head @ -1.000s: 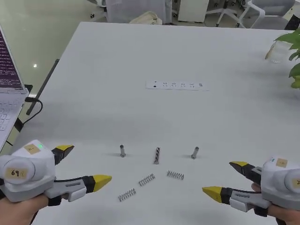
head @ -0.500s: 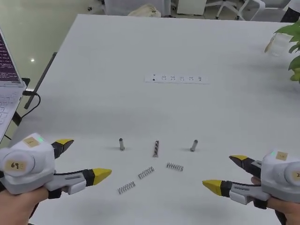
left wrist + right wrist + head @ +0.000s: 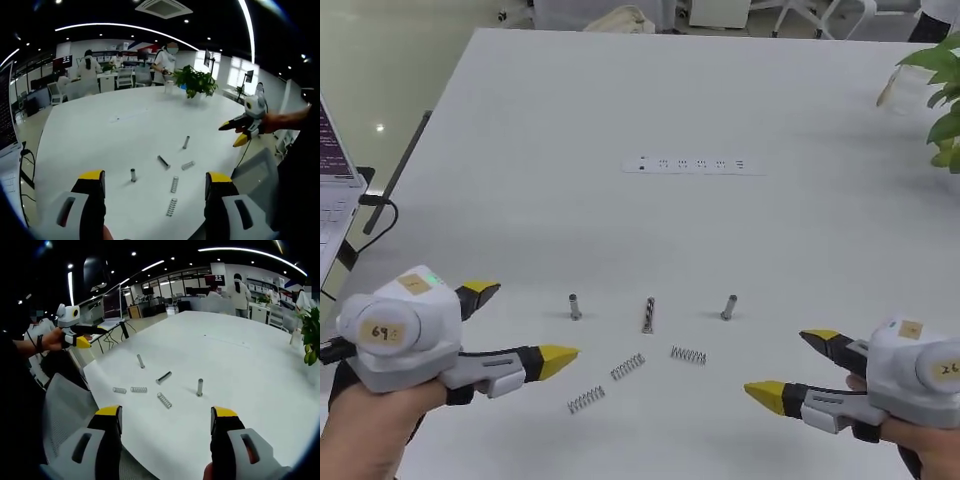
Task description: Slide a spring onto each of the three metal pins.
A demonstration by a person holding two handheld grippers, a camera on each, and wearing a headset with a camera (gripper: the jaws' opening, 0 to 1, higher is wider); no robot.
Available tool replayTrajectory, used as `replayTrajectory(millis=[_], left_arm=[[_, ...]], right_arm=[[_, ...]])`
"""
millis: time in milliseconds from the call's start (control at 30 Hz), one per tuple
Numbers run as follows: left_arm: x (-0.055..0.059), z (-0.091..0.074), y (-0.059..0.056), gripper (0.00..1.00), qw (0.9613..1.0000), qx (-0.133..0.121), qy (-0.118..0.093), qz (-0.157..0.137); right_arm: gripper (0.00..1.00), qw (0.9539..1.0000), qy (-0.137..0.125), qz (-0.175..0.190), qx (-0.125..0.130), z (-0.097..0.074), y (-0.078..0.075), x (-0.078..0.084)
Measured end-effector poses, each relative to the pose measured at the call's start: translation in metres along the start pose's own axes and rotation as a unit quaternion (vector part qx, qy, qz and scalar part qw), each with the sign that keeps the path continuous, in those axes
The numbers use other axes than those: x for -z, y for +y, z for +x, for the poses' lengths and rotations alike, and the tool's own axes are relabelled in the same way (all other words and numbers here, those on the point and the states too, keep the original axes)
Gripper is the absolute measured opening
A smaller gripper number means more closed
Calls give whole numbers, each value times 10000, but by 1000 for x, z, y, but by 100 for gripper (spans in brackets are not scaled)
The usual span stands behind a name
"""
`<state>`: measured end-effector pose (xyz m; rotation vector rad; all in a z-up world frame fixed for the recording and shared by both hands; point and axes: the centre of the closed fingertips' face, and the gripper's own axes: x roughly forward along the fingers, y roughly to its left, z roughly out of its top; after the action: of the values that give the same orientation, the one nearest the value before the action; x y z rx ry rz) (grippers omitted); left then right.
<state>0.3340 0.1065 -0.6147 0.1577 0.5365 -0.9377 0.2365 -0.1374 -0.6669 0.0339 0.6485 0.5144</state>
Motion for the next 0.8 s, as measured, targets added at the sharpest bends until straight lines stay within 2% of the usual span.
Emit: replayTrajectory(millis=[467, 800], left_arm=[[-21, 42, -15, 77, 9994, 333, -55, 62], [-32, 72, -24, 73, 9989, 472, -40, 56]], right_arm=[[71, 10000, -25, 25, 28, -5, -2, 1], [71, 10000, -16, 45, 61, -9, -6, 1]])
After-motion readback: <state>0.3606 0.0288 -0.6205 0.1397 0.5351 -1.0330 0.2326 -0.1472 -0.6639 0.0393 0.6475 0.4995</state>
